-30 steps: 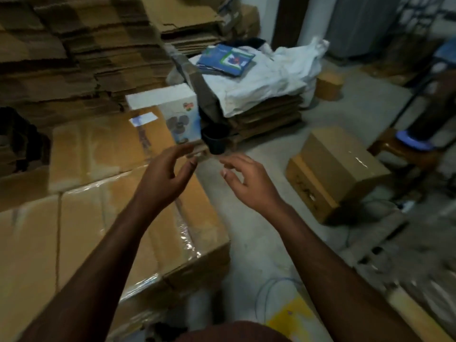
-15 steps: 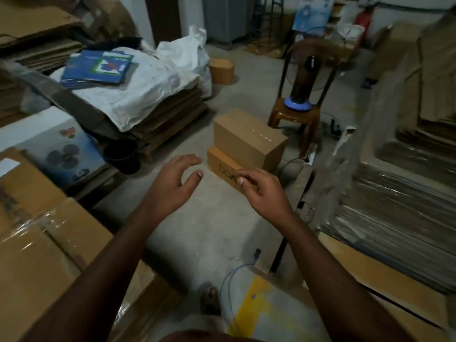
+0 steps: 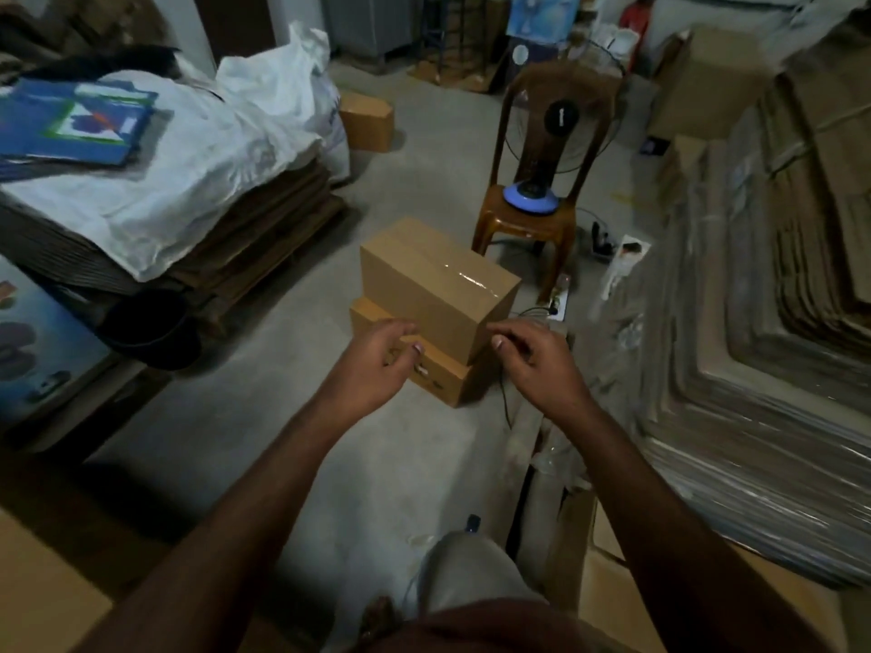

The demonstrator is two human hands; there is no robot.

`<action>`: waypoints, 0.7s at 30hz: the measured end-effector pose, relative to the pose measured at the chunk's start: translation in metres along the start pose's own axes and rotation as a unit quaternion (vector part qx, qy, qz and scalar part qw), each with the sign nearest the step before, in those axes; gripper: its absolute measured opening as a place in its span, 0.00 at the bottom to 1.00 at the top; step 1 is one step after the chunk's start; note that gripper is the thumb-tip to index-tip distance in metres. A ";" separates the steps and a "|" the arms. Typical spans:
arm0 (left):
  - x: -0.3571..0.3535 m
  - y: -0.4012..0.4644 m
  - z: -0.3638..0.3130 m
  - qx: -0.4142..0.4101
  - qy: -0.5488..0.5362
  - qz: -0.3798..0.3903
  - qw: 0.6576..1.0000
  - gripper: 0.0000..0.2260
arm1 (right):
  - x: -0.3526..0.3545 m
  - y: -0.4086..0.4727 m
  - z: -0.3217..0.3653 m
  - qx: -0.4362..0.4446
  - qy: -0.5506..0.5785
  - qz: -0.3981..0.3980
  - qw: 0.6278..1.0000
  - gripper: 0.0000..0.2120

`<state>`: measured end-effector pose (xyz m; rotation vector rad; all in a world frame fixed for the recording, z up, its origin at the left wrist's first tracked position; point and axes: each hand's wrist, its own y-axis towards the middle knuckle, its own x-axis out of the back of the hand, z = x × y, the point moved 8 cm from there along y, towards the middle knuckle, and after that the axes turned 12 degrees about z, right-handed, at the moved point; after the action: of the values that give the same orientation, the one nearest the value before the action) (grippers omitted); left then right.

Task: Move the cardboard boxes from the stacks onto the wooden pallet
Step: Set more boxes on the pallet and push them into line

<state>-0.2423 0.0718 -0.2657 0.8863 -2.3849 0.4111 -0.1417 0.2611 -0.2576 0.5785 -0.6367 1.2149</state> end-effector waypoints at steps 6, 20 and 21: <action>-0.017 0.091 0.018 0.011 -0.033 0.061 0.998 0.16 | 0.011 0.065 -0.057 -0.036 0.014 0.003 0.999 0.12; -0.126 0.416 0.125 0.158 -0.083 0.183 0.967 0.18 | -0.025 0.348 -0.339 -0.146 0.033 0.109 0.983 0.15; -0.143 0.436 0.142 0.198 -0.118 0.191 0.954 0.18 | -0.031 0.368 -0.363 -0.169 0.034 0.125 0.977 0.19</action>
<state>-0.5013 0.3991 -0.5026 0.6579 -2.7558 1.0149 -0.4552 0.5892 -0.5071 0.1735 -0.8557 1.3162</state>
